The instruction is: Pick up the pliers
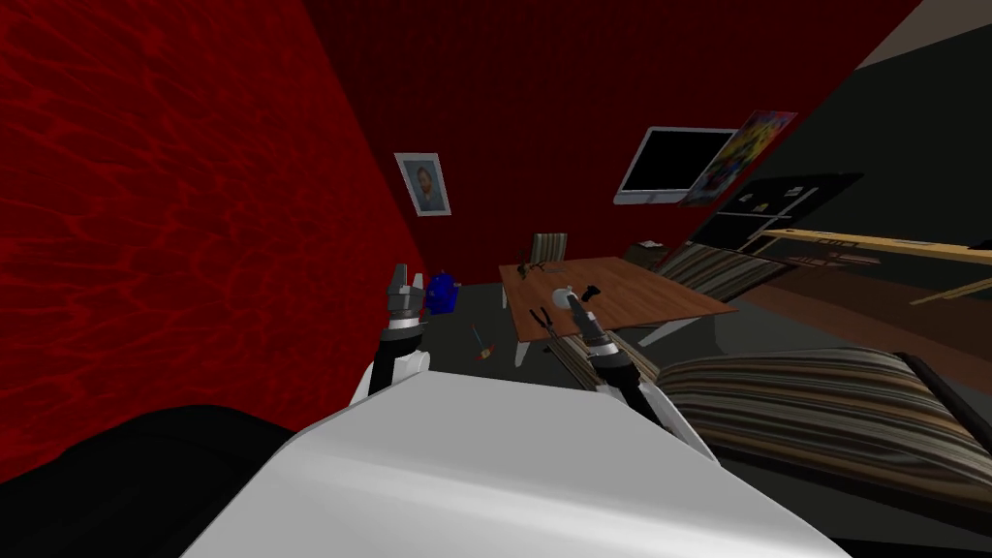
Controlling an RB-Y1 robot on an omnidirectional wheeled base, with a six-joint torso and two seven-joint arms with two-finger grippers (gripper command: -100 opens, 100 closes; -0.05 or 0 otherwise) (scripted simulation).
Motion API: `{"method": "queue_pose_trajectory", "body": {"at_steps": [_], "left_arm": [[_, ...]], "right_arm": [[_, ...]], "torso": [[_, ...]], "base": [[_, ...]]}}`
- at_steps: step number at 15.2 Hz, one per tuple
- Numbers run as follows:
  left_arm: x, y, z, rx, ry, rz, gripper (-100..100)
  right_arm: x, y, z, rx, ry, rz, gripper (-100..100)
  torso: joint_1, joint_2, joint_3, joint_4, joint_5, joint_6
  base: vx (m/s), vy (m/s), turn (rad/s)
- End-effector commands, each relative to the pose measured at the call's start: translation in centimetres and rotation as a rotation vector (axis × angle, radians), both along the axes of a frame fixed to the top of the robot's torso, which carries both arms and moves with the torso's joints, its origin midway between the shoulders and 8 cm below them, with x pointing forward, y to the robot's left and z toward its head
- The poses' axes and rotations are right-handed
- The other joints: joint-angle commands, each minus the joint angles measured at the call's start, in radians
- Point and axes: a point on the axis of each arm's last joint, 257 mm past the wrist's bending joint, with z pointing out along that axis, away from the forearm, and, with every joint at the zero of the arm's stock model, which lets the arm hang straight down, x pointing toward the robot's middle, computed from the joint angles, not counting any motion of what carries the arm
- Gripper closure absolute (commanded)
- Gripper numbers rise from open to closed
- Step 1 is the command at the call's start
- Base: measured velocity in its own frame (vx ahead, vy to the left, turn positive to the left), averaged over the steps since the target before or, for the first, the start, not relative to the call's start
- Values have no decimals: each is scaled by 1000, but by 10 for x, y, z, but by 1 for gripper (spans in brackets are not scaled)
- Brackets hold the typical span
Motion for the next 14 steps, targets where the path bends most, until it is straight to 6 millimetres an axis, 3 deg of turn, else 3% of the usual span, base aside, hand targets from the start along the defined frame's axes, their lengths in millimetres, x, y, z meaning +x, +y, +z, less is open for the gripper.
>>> {"method": "queue_pose_trajectory", "body": {"at_steps": [1,2,3,4,5,6,7,8,9,10,11,12,13,14], "left_arm": [[0,0,0,0,0,0,0],[0,0,0,0,0,0,0],[0,0,0,0,0,0,0],[0,0,0,0,0,0,0],[0,0,0,0,0,0,0],[0,0,0,0,0,0,0],[0,0,0,0,0,0,0],[0,0,0,0,0,0,0],[0,0,0,0,0,0,0],[0,0,0,0,0,0,0],[0,0,0,0,0,0,0],[0,0,0,0,0,0,0],[0,0,0,0,0,0,0],[0,0,0,0,0,0,0]], "right_arm": [[0,2,-30,-87,62,11,-100],[0,2,-30,-92,63,13,-100],[0,1,-52,-154,106,21,-100],[0,1,-52,-154,106,21,-100],[-2,0,-75,-219,150,30,-100],[-2,0,-75,-219,150,30,-100],[-4,-3,-96,-284,191,40,-100],[-4,-3,-98,-285,194,39,-100],[-8,-8,-121,-352,238,48,-100],[-8,-8,-121,-352,238,48,-100],[-14,-13,-145,-421,282,58,-100],[-14,-13,-145,-421,282,58,-100],[-20,-21,-168,-491,325,68,-100],[-20,-21,-168,-491,325,68,-100]], "torso": [[0,0,0,0,0,0],[0,0,0,0,0,0],[-1,0,0,0,0,0],[-1,-1,0,0,0,0],[-2,-1,0,0,0,0],[-2,0,0,0,0,0],[-2,0,0,0,0,0],[-2,0,0,0,0,0],[-2,0,0,0,0,0],[-1,-1,0,0,0,0],[-1,-1,0,0,0,0],[-1,-1,-1,0,0,0],[-2,-1,-1,0,0,0],[-1,-2,-1,0,0,0]], "base": [[29,114,86],[27,96,65],[34,97,83],[30,91,82],[26,92,89],[26,90,77],[27,96,103],[23,90,88],[38,103,109],[39,101,75],[45,103,109],[47,90,86],[50,102,100],[53,92,79]]}}
